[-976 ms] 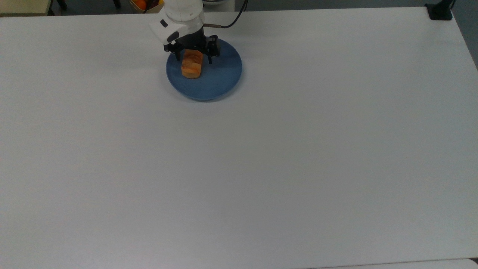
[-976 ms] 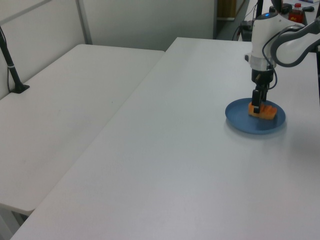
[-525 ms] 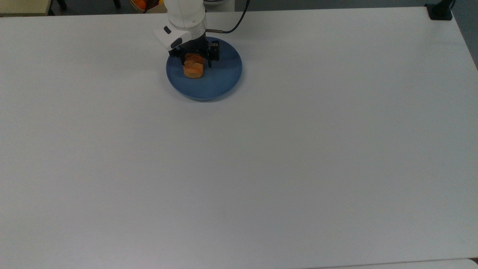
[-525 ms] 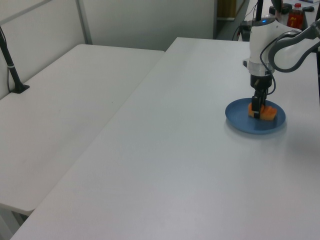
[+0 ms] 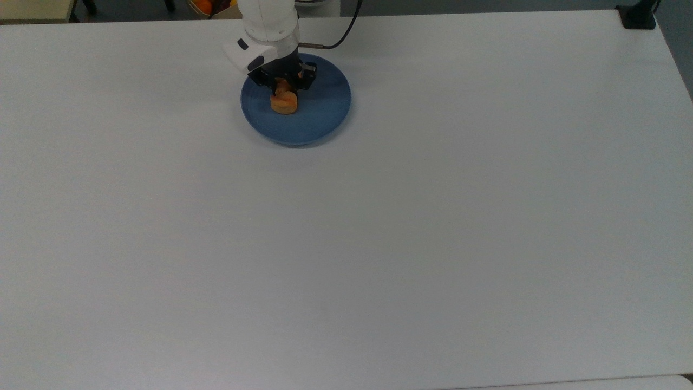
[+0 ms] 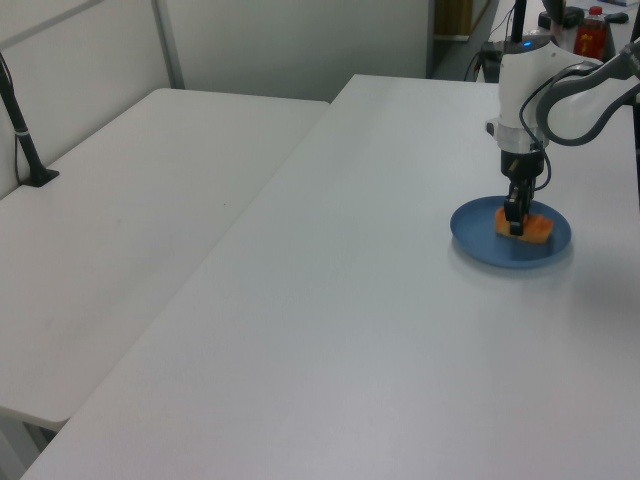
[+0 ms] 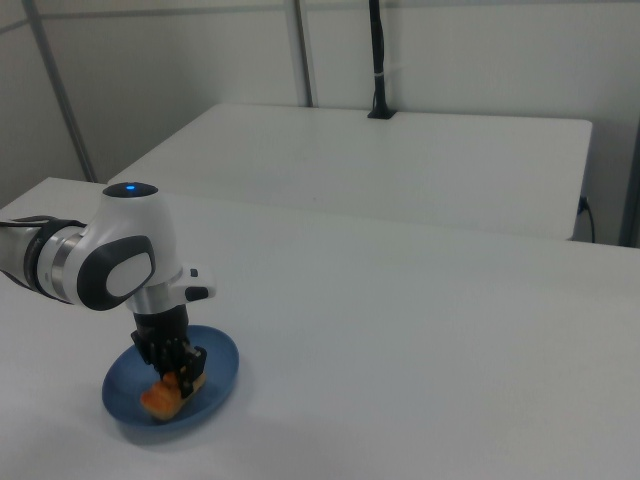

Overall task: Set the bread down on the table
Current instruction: 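Close the gripper on the bread and lift it off the plate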

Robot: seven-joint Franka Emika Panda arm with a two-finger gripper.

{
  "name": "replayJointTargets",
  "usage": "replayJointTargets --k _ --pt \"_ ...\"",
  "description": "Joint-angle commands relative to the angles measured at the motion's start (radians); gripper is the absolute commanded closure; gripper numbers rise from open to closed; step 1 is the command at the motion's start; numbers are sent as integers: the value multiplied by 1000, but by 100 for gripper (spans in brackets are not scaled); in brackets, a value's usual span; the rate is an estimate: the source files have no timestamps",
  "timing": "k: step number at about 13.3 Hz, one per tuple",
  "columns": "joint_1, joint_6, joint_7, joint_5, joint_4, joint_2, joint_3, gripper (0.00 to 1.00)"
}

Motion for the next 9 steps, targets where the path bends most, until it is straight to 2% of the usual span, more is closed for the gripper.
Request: replayJointTargets --k 1,6,9 --pt "-12 -55 -20 16 31 -20 11 60" --pt "-10 -235 -42 16 203 -20 11 60" --pt "19 -321 -25 16 308 -13 20 60"
